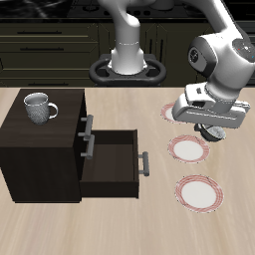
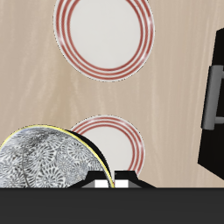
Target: Place the bowl on the middle plate relative to the robot
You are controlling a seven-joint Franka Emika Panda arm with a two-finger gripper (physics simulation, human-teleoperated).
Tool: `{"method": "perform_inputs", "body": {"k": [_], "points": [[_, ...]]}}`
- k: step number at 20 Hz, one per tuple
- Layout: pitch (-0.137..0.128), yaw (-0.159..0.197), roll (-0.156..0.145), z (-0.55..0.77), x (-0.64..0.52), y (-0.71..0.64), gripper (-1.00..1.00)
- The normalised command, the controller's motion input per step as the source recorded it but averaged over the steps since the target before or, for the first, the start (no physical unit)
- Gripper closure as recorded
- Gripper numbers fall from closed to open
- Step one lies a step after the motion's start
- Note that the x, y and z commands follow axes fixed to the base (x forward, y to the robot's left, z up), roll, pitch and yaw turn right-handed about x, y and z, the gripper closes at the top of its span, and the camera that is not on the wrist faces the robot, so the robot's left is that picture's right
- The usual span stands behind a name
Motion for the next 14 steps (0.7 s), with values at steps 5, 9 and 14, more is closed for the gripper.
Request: {"method": "perform_inputs", "body": {"k": [5,9,14], "points": [[0.011,-0.007,0.010,-0.15,-0.02,0.04,1.00],[0.033,-0.020,-0.013,-0.27,0.07,-0.15,1.00],[0.035,-0.021,-0.003,-0.29,0.05,-0.09,1.00]]}}
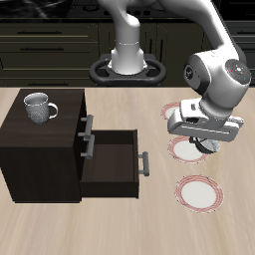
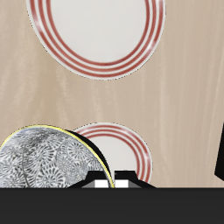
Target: Place the bowl on the middle plate relative to the robot
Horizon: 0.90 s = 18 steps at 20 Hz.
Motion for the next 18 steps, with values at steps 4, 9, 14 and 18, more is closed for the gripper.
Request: {"method": "perform_inputs", "body": {"k": [4,9,14,18], "points": [[0.038,0.008,0.011,-0.38,-0.07,-0.05,1.00],[0.066,-0.024,-0.012,-0.32,-0.11,-0.10,1.00],[0.072,-0.020,-0.004,-0.11,-0.11,-0.06,-1.00],[-0.049,0.002,-0.010,0.31,-0.10,-0.06,-1.00]]}}
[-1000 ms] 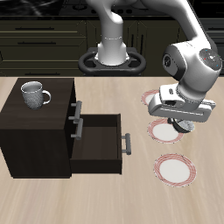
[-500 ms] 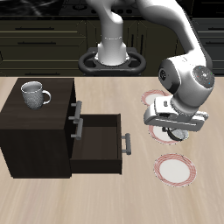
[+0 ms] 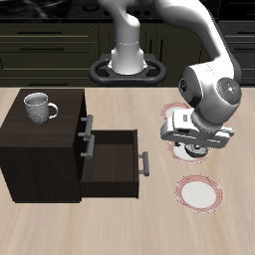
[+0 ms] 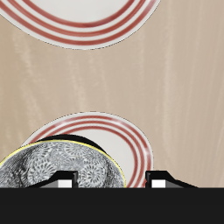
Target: Place the bowl on the middle plate relative to the robot
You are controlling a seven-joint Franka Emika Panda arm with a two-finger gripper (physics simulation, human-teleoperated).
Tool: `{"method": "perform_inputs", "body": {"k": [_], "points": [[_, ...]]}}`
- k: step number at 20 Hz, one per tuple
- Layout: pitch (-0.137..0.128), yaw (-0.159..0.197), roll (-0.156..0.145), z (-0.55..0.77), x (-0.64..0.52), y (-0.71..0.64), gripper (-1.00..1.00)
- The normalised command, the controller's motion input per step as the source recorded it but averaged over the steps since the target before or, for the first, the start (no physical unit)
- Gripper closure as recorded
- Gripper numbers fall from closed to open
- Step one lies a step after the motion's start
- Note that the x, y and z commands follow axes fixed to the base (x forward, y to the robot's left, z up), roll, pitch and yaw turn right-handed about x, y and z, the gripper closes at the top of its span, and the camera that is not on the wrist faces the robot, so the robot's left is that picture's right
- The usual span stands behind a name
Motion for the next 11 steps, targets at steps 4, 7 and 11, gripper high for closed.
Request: {"method": "perform_inputs", "body": {"k": [4,7,11], "points": [[-0.050,-0.014,-0.007,0.34,-0.06,-0.05,-1.00],[-0.045,-0.003,0.021,0.33,-0.10,0.00,-1.00],[-0.054,-0.021,0.006,0.39,-0.14,-0.10,-1.00]]}}
